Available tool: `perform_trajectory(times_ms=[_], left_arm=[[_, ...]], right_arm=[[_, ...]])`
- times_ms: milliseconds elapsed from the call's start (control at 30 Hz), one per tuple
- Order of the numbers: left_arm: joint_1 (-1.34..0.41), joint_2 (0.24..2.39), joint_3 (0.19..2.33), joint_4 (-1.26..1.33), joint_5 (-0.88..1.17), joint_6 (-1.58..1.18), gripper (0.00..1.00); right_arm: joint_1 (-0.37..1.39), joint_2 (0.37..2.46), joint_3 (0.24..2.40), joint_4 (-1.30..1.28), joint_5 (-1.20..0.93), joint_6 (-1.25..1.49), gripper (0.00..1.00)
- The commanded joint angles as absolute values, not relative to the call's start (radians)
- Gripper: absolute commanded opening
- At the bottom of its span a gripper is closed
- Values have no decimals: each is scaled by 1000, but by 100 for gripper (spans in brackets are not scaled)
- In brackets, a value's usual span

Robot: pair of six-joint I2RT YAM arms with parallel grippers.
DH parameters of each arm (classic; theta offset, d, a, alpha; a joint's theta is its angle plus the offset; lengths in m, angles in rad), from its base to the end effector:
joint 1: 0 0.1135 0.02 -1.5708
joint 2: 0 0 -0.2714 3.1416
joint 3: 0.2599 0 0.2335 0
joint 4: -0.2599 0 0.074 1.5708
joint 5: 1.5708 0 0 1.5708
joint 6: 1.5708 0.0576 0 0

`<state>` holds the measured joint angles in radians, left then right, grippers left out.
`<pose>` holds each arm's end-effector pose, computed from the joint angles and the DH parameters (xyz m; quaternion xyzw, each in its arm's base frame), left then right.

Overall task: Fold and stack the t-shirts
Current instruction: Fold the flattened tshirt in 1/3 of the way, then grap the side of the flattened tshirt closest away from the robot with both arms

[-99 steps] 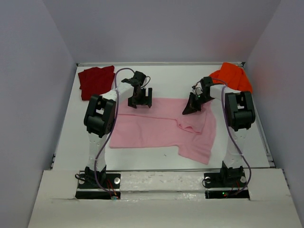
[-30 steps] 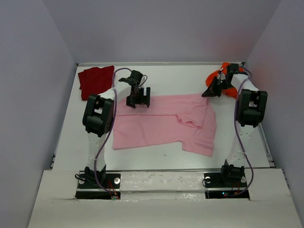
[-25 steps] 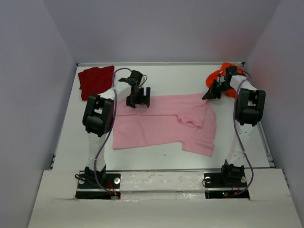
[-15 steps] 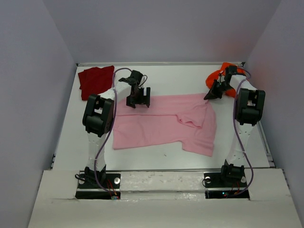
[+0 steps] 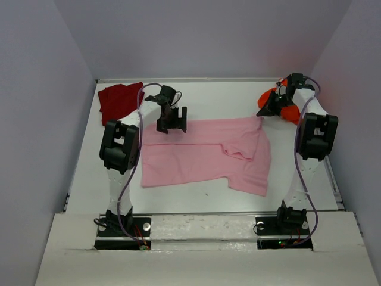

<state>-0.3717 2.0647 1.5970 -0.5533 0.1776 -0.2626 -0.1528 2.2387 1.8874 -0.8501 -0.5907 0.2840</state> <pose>0.4113 -0.1713 0.1929 0.0763 0.9559 -0.1654 0.2303 0.4641 -0.0390 0.1916 0.1516 0.9297 0.2970 0.1566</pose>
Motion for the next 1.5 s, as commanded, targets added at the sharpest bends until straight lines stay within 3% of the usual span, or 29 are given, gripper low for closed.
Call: perform_trajectory(times_ms=[0, 167, 333, 533, 600, 633, 667, 767, 933, 1200, 1467], left_arm=[[-344, 1841, 1637, -549, 268, -252, 99], [-301, 1669, 1599, -566, 371, -244, 99], [-229, 1481, 1237, -506, 442, -274, 99], [-69, 1171, 803, -350, 684, -397, 99], [-61, 1120, 755, -408, 670, -390, 99], [-61, 1094, 724, -455, 637, -385, 99], [-61, 1083, 713, -474, 614, -382, 99], [-58, 1034, 667, -521, 560, -391, 99], [-29, 953, 511, -476, 626, -485, 99], [-9, 930, 542, -549, 529, -523, 99], [48, 885, 594, -592, 379, -612, 99]], right_arm=[[-155, 2027, 1924, -904, -729, 294, 0], [-155, 1849, 1731, -911, -756, 290, 0], [-155, 1646, 1468, -879, -720, 275, 0], [-155, 1399, 1177, -874, -735, 293, 1], [-164, 1318, 1082, -874, -745, 305, 17], [-173, 1295, 1053, -873, -756, 316, 41], [-173, 1270, 1026, -868, -767, 325, 52], [-173, 1189, 933, -864, -772, 368, 70], [-183, 1094, 818, -871, -749, 426, 74], [-224, 1020, 715, -871, -670, 479, 76], [-245, 1031, 726, -811, -408, 566, 76]])
